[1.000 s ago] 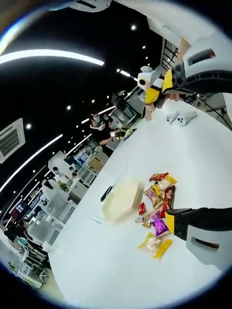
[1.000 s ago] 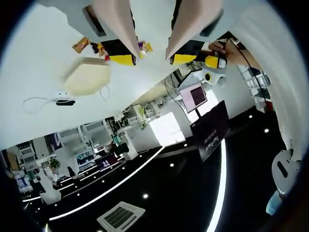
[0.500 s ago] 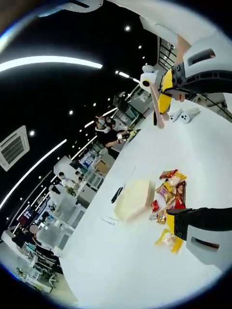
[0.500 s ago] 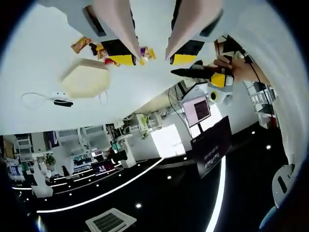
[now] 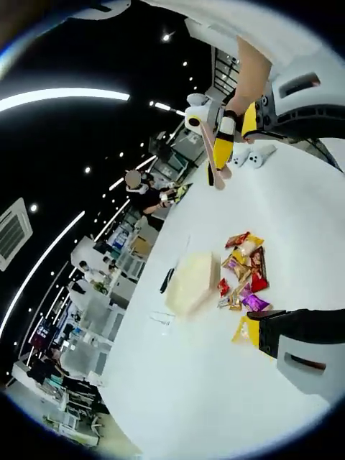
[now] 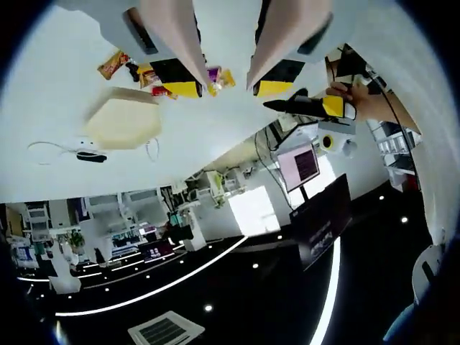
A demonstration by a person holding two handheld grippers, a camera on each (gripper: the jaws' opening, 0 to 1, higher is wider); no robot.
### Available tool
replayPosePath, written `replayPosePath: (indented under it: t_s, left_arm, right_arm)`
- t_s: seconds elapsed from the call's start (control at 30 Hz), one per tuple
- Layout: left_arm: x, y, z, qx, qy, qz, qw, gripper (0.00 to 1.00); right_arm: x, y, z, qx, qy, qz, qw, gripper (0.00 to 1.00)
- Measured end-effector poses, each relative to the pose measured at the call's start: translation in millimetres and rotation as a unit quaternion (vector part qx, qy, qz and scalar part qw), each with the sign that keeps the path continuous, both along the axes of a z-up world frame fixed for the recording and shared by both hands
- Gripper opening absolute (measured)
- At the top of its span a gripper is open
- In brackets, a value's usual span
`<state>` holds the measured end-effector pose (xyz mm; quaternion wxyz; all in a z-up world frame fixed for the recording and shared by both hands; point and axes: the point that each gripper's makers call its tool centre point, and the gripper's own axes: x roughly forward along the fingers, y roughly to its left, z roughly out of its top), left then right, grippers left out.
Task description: Place the target food into the container with the food tongs after gripping and lifting it, then release it inside without dropping or visibly crushing the food.
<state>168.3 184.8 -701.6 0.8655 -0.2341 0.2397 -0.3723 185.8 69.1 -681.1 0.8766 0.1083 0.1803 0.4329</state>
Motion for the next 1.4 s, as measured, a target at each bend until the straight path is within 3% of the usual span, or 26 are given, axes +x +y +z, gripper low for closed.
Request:
replayPosePath:
  t_s: [0.13,0.27,0.4,0.6,0.73,0.9,1.07,1.13,1.4]
  left_arm:
    - [0.6,-5,7.5,-0.008,-0.009,0.011,0.9999,0.99]
    - [-0.2,-5,-3.6,0.016,-0.011,0.018,0.9996,0.99]
    - [-3.2,-6,-8.0,0.018,-0.002,0.023,0.9996,0.99]
    - [-7.2,-1,-16.8,0.067,-0.009,0.019,0.9975,0.99]
    - [-9.5,4,-18.9,0.078,-0.009,0.022,0.9967,0.99]
    - [-12.0,8,-17.4,0.083,-0.038,0.026,0.9955,0.99]
    - [-13.6,7,-19.6,0.096,-0.062,0.015,0.9933,0.99]
    - [-13.6,7,-17.4,0.111,-0.090,0.009,0.9897,0.99]
    - [-18.0,8,-25.7,0.130,-0.090,0.000,0.9875,0.99]
  right_arm:
    - [-2,-5,-9.5,-0.019,0.004,0.010,0.9998,0.28]
    - [-1,-11,-19.3,-0.044,0.001,0.019,0.9988,0.28]
    - [-5,-14,-27.0,-0.072,-0.007,0.034,0.9968,0.28]
    - [-2,-8,-51.2,-0.116,-0.009,0.066,0.9910,0.28]
    - [2,-2,-60.4,-0.137,-0.010,0.075,0.9876,0.28]
    - [6,7,-69.6,-0.165,-0.018,0.101,0.9808,0.28]
    - [11,12,-69.7,-0.170,-0.020,0.106,0.9796,0.27]
    - [16,13,-72.6,-0.175,-0.019,0.105,0.9787,0.27]
    - [21,16,-78.9,-0.203,-0.022,0.123,0.9712,0.28]
